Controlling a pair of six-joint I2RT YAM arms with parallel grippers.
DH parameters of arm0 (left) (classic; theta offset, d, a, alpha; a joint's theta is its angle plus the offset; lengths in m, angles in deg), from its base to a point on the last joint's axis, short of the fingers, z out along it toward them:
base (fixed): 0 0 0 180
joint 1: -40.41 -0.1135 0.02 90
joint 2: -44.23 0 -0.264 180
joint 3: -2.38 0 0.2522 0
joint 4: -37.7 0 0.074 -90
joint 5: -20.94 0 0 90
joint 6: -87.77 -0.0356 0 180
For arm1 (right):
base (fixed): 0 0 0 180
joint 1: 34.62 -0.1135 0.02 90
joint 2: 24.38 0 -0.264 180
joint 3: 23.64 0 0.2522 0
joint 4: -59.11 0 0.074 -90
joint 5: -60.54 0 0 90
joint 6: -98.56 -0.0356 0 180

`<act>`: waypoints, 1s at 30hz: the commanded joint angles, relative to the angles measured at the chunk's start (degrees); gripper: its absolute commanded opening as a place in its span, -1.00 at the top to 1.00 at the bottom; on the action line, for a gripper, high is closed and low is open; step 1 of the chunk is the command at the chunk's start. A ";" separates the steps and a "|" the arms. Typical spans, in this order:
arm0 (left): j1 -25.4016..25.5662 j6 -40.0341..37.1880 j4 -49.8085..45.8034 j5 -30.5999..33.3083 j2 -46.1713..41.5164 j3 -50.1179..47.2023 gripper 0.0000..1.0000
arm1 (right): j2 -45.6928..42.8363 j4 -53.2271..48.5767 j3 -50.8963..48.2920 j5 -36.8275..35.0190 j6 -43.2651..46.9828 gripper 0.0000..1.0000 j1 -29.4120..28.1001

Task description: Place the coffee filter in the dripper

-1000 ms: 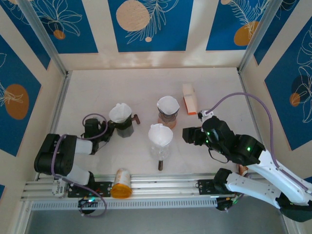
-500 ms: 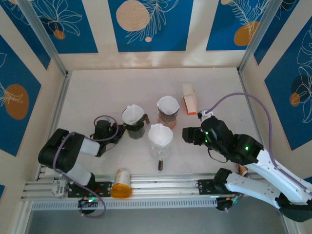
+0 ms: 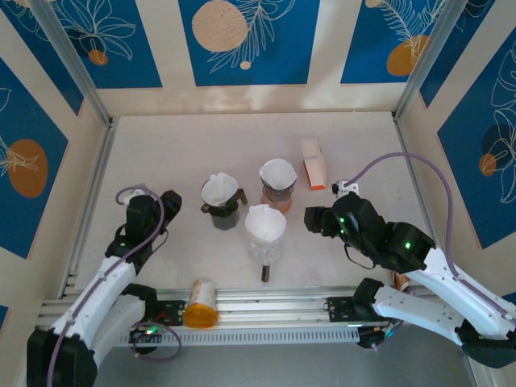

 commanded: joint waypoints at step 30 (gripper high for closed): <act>-4.89 -55.47 52.80 21.61 41.40 -2.96 -1.00 | -3.12 14.67 -10.20 -7.78 9.72 -0.98 17.22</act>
